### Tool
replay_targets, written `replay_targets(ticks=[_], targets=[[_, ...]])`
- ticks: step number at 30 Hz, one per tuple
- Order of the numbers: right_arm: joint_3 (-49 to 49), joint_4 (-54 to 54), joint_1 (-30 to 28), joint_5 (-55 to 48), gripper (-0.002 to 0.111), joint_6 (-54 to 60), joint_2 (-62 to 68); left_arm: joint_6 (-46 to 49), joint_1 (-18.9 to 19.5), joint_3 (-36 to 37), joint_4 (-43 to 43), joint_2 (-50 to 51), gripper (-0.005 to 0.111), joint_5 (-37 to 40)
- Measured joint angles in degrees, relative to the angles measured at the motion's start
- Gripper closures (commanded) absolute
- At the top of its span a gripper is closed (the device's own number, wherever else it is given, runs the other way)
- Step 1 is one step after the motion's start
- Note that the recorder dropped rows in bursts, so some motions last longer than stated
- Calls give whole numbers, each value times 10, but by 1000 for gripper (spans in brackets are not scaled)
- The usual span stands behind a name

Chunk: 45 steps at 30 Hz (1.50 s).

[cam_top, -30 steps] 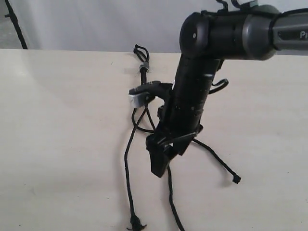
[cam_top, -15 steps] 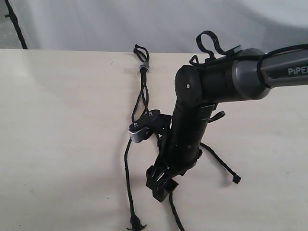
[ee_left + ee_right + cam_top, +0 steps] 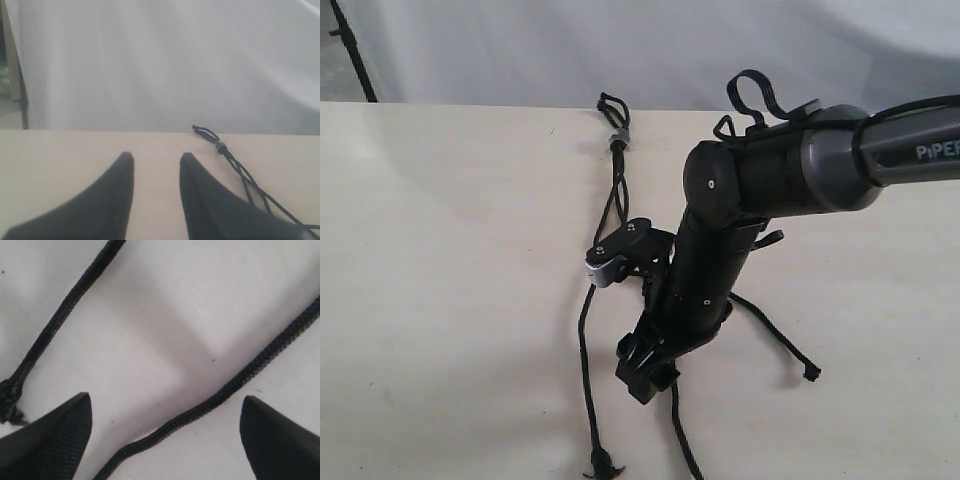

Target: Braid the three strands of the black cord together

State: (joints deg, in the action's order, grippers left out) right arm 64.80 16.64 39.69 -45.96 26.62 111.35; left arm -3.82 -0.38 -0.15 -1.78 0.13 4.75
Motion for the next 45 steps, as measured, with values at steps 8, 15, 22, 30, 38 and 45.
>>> replay_targets(ticks=[8,15,22,30,38,45], targets=[[10,-9,0,-23,59,-7,35,0,0,0,0,0,75,0],[27,-37,0,-42,108,-25,32,0,0,0,0,0,75,0],[99,-56,0,-84,108,-79,-2,0,0,0,0,0,75,0],[100,57,0,-47,108,-97,-2,0,0,0,0,0,75,0],[100,201,0,-2,108,-104,-1,0,0,0,0,0,75,0],[100,378,0,24,108,-119,48,0,0,0,0,0,75,0]])
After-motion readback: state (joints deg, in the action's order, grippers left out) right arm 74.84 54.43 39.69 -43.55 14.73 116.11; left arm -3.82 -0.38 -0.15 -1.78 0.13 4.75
